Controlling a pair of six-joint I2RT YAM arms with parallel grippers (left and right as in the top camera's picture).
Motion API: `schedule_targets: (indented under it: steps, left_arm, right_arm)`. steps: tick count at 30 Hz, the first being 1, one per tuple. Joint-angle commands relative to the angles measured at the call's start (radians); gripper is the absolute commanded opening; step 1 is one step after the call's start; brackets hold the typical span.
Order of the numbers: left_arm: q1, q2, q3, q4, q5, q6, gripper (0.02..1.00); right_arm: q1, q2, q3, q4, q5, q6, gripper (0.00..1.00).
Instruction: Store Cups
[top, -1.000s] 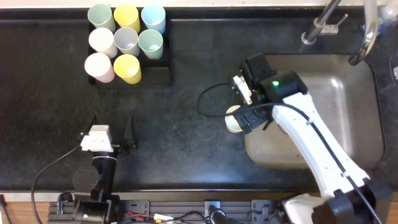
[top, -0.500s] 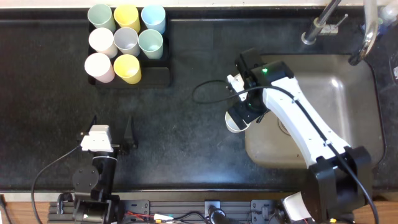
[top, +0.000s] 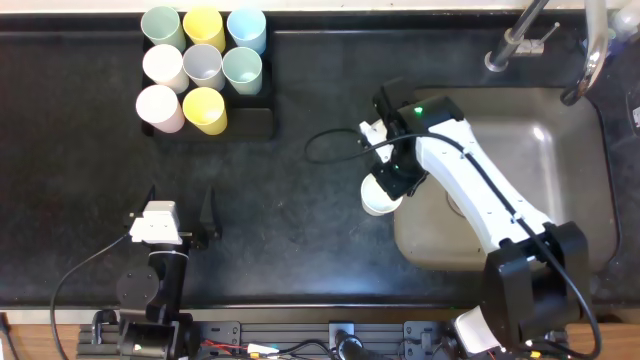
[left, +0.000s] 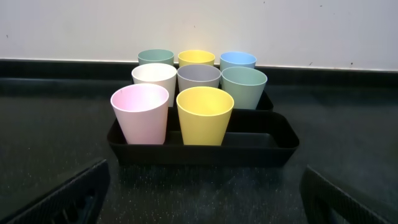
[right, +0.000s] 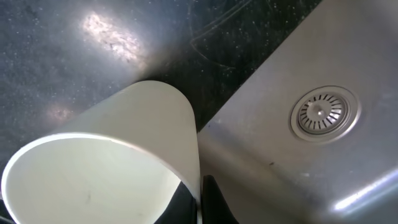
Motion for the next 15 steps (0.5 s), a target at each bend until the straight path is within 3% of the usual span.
schedule_targets:
  steps: [1,7,12,15]
  left_arm:
    - [0.004,-0.01,-0.003,0.0,0.01,0.018,0.998]
    - [0.004,-0.01,-0.003,0.0,0.01,0.018,0.998]
    - [0.004,-0.01,-0.003,0.0,0.01,0.018,0.998]
    - [0.004,-0.01,-0.003,0.0,0.01,0.018,0.996]
  right_arm:
    - [0.031,0.0,0.163,-0.063,0.019,0.025,0.042]
    - [0.101,0.084,0.63,-0.23,0.016,0.073,0.045]
    - [0.183,0.369,1.159,-0.415,-0.014,0.074,0.045]
    - [0.229,0.492,1.324,-0.409,0.029,0.075,0.042]
